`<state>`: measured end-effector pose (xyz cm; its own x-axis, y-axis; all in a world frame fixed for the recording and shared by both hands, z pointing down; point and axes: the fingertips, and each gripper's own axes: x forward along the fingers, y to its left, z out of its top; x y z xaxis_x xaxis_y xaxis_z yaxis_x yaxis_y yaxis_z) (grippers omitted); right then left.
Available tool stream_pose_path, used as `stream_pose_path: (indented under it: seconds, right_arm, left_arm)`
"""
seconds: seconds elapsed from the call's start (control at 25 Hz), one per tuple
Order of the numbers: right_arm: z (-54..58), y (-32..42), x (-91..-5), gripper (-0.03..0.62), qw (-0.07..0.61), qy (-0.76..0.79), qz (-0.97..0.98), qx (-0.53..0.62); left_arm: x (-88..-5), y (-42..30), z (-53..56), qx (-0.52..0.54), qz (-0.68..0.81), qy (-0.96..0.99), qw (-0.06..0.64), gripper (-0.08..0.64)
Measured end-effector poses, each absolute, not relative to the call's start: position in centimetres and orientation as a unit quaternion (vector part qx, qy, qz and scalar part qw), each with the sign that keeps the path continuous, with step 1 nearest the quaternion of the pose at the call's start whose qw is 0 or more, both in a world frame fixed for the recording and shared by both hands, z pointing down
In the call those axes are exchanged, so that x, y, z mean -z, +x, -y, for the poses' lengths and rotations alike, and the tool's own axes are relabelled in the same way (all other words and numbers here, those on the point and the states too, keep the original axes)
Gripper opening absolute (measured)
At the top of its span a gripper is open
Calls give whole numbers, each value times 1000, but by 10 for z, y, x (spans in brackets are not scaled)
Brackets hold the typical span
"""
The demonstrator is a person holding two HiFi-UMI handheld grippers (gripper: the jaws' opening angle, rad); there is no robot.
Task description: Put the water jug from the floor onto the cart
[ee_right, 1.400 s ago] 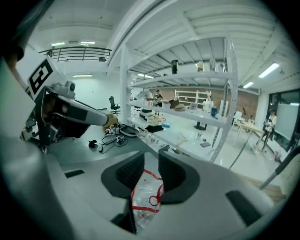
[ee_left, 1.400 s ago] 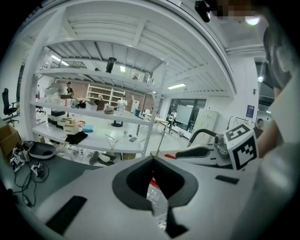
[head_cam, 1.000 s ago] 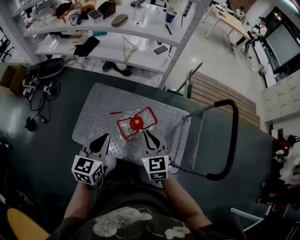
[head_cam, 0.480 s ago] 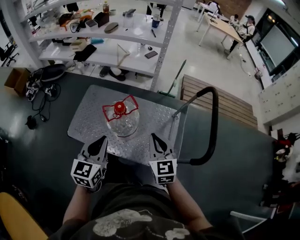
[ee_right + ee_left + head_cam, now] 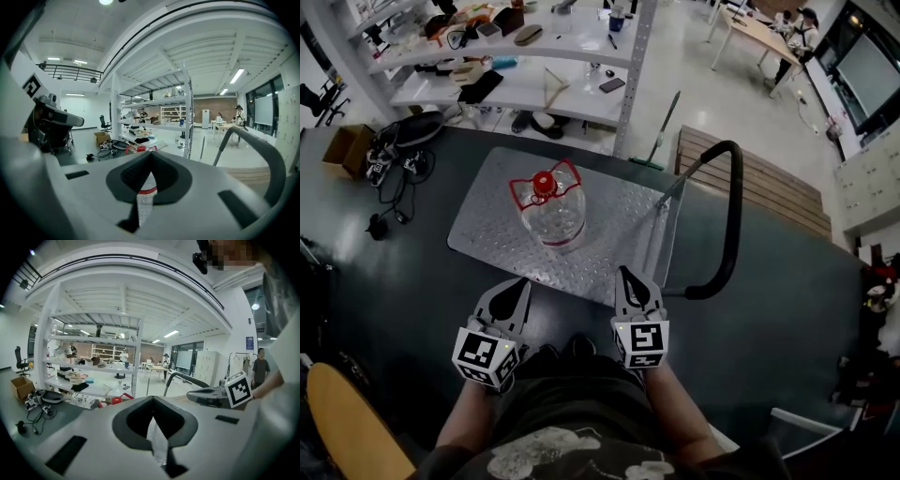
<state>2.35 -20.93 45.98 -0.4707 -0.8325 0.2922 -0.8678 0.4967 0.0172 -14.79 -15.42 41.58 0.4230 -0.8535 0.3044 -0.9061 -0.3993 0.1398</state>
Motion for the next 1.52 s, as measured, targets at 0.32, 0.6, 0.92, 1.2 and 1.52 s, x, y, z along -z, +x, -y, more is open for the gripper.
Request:
stream_pose_path:
  seconds: [0.32, 0.6, 0.92, 1.2, 1.52]
  right_arm:
    - [147, 28, -456, -9, 123, 500, 854, -75]
    - [39, 16, -462, -9, 102, 506, 848, -119]
    - [-69, -3, -442, -9, 93, 492, 858, -113]
    - [-125, -8, -421, -9, 108, 504, 854, -71]
    - [-155, 17, -425, -11, 117, 528, 839, -67]
  left_arm:
    - [-426, -148, 84, -71, 530, 829, 165, 6]
    - [-443, -177, -36, -56, 544, 816, 188, 6]
    - [-430, -204, -151, -42, 564, 805, 179, 6]
    - [-427, -205, -205, -38, 553, 813, 177, 6]
    - [-426, -189, -224, -35, 536, 827, 166, 8]
